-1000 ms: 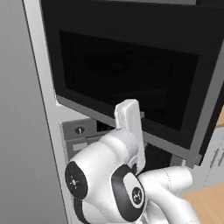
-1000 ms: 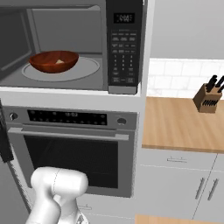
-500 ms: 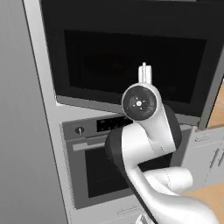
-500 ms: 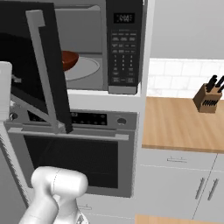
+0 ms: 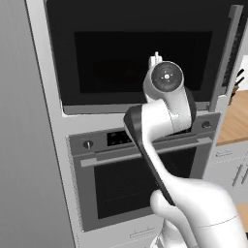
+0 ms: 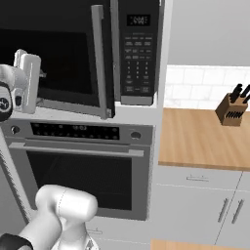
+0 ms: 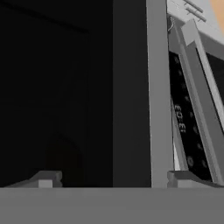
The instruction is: Pick the garlic from the sink and place it in the bowl. Then pick the bowl and place it in the microwave. Then close the microwave door and press the start button.
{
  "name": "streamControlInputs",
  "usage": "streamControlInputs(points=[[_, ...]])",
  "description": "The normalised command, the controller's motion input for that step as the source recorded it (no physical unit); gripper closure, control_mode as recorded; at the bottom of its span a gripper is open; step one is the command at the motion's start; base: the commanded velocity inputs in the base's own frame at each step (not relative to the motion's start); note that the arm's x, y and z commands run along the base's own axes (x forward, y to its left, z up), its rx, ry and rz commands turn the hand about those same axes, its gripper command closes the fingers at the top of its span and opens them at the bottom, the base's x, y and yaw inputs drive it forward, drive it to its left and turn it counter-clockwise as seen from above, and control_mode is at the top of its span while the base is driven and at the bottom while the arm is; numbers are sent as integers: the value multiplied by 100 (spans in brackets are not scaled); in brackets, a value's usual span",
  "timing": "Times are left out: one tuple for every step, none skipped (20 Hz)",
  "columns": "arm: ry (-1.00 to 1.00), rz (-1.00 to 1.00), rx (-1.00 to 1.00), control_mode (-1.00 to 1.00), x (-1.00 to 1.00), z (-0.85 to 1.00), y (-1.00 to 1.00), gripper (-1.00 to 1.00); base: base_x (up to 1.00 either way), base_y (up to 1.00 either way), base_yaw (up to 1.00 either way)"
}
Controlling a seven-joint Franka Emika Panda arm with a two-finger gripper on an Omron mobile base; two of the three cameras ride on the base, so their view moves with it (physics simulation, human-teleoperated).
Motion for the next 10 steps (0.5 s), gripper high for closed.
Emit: streamControlInputs(points=[[0, 7, 10, -100, 97, 0, 0, -100, 0, 0, 0], [0, 7, 9, -100, 95, 0, 0, -100, 0, 0, 0], [0, 7, 9, -100, 95, 0, 0, -100, 0, 0, 0], [0, 7, 10, -100, 92, 0, 0, -100, 0, 0, 0], [0, 6, 8, -100, 86, 0, 0, -100, 0, 0, 0], [0, 6, 7, -100, 74, 0, 0, -100, 0, 0, 0], [0, 5, 7, -100, 61, 0, 0, -100, 0, 0, 0], [0, 5, 4, -100, 44, 0, 0, -100, 0, 0, 0], [0, 4, 2, -100, 36, 0, 0, -100, 0, 0, 0], [0, 4, 2, -100, 29, -11, 0, -100, 0, 0, 0]])
